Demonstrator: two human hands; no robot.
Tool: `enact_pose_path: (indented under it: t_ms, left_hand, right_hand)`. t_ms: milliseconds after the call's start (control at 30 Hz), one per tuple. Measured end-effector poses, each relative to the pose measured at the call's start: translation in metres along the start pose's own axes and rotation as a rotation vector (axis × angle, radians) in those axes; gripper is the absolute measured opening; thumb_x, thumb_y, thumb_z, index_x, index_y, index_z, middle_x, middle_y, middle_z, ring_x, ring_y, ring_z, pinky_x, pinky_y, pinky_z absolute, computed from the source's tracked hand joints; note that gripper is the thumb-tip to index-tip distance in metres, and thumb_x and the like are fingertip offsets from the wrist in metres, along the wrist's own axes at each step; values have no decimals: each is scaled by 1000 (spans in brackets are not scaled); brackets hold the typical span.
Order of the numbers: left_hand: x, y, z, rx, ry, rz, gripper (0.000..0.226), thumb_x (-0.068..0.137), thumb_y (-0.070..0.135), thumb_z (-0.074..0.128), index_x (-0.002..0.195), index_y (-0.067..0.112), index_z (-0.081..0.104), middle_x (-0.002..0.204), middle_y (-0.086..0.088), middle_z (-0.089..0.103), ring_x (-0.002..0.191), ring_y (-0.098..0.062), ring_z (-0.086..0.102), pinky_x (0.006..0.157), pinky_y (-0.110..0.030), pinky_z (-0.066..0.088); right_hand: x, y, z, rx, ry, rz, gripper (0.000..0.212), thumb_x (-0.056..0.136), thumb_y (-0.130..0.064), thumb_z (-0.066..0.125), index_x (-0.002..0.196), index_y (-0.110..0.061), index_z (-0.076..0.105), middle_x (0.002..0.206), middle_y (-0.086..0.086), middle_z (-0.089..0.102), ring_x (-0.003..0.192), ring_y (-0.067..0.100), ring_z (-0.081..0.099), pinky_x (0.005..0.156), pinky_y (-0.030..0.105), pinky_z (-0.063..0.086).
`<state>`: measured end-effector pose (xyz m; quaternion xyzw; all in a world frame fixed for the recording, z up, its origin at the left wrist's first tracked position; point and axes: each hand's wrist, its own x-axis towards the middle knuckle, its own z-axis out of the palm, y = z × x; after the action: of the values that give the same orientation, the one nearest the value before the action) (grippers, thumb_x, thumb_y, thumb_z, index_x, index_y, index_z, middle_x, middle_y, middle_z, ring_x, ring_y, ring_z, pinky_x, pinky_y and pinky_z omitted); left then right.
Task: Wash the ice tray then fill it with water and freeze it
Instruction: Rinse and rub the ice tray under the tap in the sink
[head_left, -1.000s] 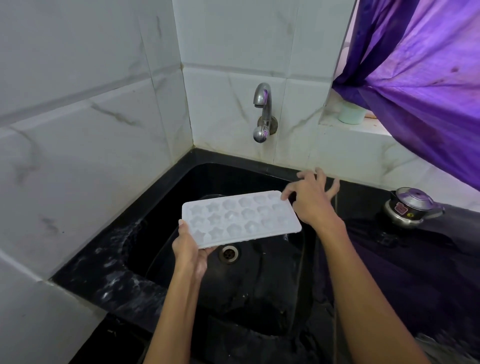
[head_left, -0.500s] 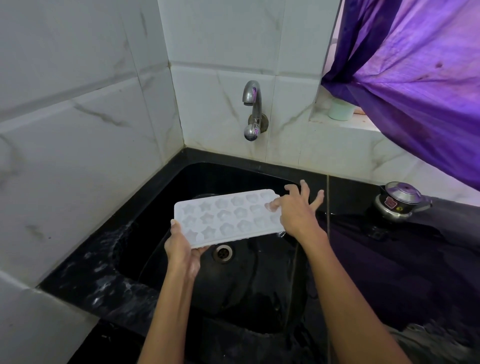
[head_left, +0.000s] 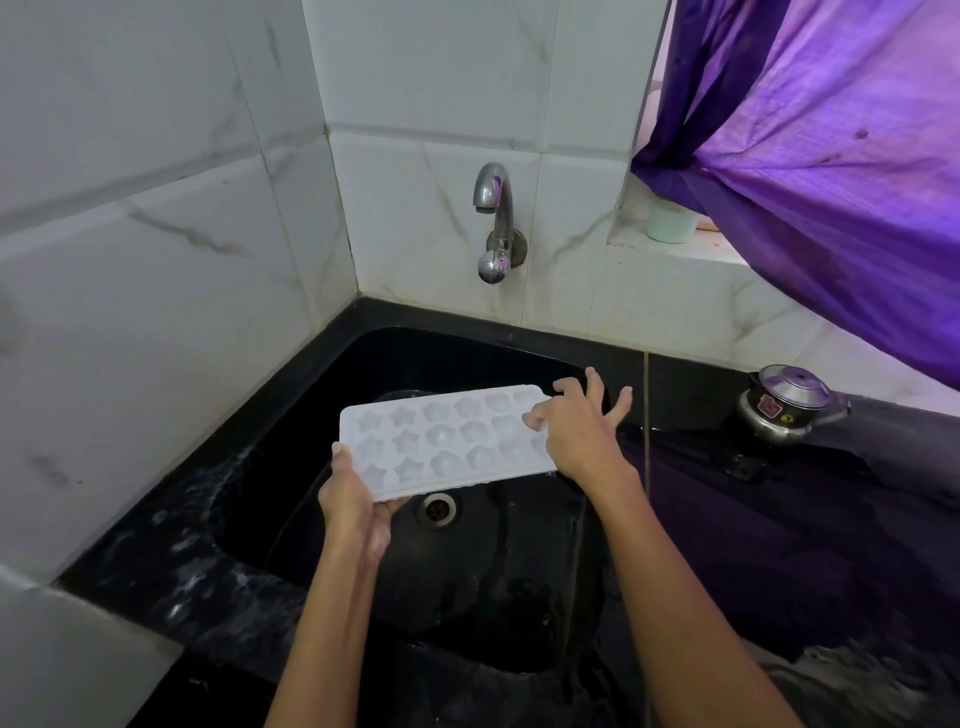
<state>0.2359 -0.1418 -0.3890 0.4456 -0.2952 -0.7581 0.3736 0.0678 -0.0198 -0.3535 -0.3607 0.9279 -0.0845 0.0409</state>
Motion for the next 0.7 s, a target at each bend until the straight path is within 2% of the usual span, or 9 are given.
enact_pose_path:
  t_ms: [167, 300, 433, 533, 700]
  left_hand:
    - [-1, -1, 1, -4, 4, -4, 35, 100, 42, 37, 98, 15, 57, 94, -7, 68, 86, -27, 66, 73, -48, 54]
    - [-2, -1, 1, 7, 4, 1, 35, 100, 42, 37, 93, 15, 58, 93, -8, 68, 85, -27, 66, 72, -48, 55]
    - [-3, -2, 1, 9, -1, 3, 35, 100, 42, 37, 93, 16, 59, 93, -8, 68, 85, -27, 67, 71, -47, 55]
    - [-4, -1, 2, 12, 3, 3, 34, 100, 42, 37, 92, 16, 58, 93, -8, 68, 85, -27, 67, 71, -47, 55]
    - [-5, -1, 2, 11, 2, -1, 34, 100, 42, 36, 92, 16, 58, 93, -8, 68, 85, -27, 67, 69, -46, 55]
  right_hand:
    - [0, 0, -1, -21, 0, -2, 57, 82, 14, 52, 116, -30, 66, 154, 9, 23, 148, 35, -8, 111, 67, -11]
    - [-1, 1, -2, -3, -11, 9, 56, 82, 15, 49, 112, -27, 69, 152, 8, 27, 148, 35, -7, 111, 66, -12]
    - [-1, 2, -4, -19, -18, 12, 55, 84, 12, 50, 120, -27, 65, 154, 9, 24, 148, 35, -8, 112, 66, -12]
    - [-3, 2, -5, -13, -23, 11, 55, 83, 14, 50, 118, -26, 66, 151, 9, 27, 148, 35, -7, 111, 66, -12]
    - [-2, 1, -3, 73, 81, 1, 45, 83, 10, 56, 115, -22, 57, 145, 7, 32, 149, 33, -4, 113, 66, -10]
